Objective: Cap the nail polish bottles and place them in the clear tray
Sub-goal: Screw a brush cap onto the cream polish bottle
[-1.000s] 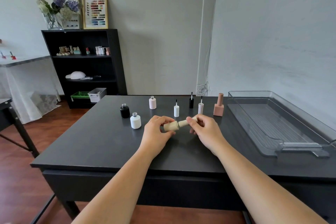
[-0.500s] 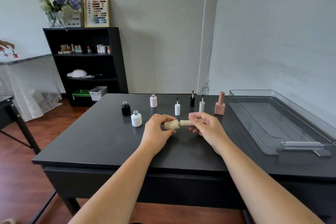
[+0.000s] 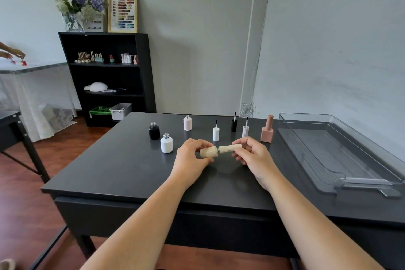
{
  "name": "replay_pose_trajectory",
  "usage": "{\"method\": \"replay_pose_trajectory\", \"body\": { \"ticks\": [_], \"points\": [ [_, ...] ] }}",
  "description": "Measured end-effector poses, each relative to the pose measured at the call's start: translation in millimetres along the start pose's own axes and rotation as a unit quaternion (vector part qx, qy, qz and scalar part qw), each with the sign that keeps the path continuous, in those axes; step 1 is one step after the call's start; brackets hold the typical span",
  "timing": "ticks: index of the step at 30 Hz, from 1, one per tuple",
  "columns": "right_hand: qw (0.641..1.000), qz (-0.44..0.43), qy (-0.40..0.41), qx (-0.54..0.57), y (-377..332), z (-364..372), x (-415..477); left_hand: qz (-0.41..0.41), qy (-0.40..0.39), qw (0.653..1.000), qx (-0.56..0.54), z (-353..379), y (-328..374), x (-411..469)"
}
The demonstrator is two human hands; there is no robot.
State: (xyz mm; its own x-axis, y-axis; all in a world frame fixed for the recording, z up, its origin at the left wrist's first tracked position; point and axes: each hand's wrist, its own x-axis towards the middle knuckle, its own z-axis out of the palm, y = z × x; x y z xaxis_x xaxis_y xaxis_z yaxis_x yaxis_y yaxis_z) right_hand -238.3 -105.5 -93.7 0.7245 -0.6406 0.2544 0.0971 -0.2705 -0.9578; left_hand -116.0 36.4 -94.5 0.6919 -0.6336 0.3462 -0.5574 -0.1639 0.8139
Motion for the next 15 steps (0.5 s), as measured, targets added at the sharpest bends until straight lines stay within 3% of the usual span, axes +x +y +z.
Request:
{"method": "replay_pose_trajectory", "body": {
  "ticks": [15],
  "points": [
    [0.998,0.004,0.035,-0.049,-0.4,1.8,-0.8,0.001,-0.002,1.0,0.009,0.6,0.2,0.6]
  ]
}}
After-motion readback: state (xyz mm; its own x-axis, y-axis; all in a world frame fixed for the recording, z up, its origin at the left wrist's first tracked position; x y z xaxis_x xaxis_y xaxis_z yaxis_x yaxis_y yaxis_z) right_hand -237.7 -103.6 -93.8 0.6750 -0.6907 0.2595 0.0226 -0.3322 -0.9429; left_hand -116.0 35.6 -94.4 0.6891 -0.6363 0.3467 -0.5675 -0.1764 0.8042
